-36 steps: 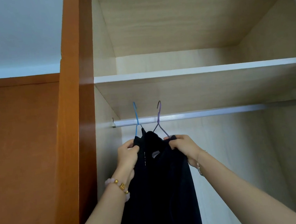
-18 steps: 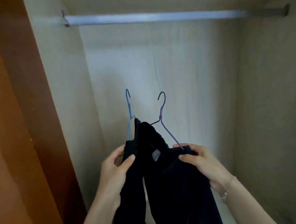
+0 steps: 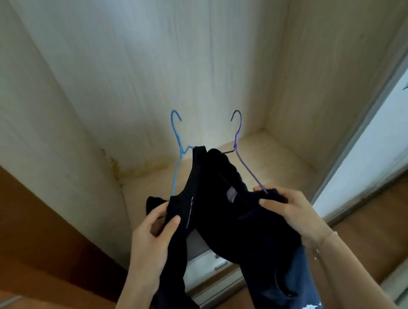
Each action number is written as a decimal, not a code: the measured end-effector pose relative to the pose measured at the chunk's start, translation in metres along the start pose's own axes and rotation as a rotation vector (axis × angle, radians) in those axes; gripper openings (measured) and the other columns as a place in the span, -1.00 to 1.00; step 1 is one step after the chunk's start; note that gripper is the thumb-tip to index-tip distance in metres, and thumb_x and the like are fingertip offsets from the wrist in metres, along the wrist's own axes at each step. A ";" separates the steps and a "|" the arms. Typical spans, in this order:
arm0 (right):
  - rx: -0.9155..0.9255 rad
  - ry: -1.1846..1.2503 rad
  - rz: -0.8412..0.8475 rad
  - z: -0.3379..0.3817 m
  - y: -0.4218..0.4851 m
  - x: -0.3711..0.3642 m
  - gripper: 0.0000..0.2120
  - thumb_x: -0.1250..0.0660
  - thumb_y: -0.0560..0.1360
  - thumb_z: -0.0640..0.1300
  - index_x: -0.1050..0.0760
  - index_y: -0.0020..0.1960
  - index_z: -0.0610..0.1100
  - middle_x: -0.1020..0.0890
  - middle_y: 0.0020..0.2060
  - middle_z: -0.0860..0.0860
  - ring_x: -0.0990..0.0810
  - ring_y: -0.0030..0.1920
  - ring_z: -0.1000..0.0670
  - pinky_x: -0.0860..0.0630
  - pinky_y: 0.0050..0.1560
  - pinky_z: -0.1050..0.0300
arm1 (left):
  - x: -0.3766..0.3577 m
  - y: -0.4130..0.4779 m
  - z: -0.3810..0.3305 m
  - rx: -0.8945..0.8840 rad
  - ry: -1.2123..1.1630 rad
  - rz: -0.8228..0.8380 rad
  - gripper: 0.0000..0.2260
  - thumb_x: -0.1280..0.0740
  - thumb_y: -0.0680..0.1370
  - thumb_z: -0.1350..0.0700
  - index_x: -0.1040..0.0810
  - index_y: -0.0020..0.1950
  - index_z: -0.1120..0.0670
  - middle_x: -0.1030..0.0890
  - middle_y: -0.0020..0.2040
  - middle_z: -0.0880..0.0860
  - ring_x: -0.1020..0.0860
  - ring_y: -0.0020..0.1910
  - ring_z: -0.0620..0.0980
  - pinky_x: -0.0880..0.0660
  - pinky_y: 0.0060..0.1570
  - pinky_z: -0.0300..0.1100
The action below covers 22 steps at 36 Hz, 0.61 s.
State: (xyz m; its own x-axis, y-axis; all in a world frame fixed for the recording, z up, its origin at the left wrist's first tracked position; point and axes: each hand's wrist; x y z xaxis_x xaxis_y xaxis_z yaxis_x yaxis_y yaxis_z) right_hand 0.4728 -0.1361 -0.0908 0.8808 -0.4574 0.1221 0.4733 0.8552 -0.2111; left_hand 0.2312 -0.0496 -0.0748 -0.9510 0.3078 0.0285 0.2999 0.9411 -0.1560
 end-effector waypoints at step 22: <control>0.072 0.134 -0.803 0.013 -0.153 -0.068 -0.81 -0.36 0.49 -0.26 -0.64 0.01 -0.03 -0.70 -0.21 -0.05 -0.67 -0.21 0.01 -0.59 -0.16 0.17 | -0.013 0.028 -0.031 -0.298 0.001 0.666 -0.79 -0.32 0.54 0.23 -0.59 0.11 0.00 -0.64 -0.16 -0.07 -0.59 -0.23 -0.33 -0.44 -0.27 -0.56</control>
State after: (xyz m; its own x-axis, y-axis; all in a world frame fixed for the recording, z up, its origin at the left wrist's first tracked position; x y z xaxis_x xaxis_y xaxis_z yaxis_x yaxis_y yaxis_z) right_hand 0.3403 -0.2330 -0.0542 0.2688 -0.9588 0.0915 0.9630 0.2657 -0.0448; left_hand 0.2542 -0.0227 -0.0495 -0.5593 0.8287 0.0221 0.8229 0.5519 0.1349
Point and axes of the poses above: each hand's wrist, its own y-axis towards the middle knuckle, its own x-axis out of the back of the hand, z = x × y
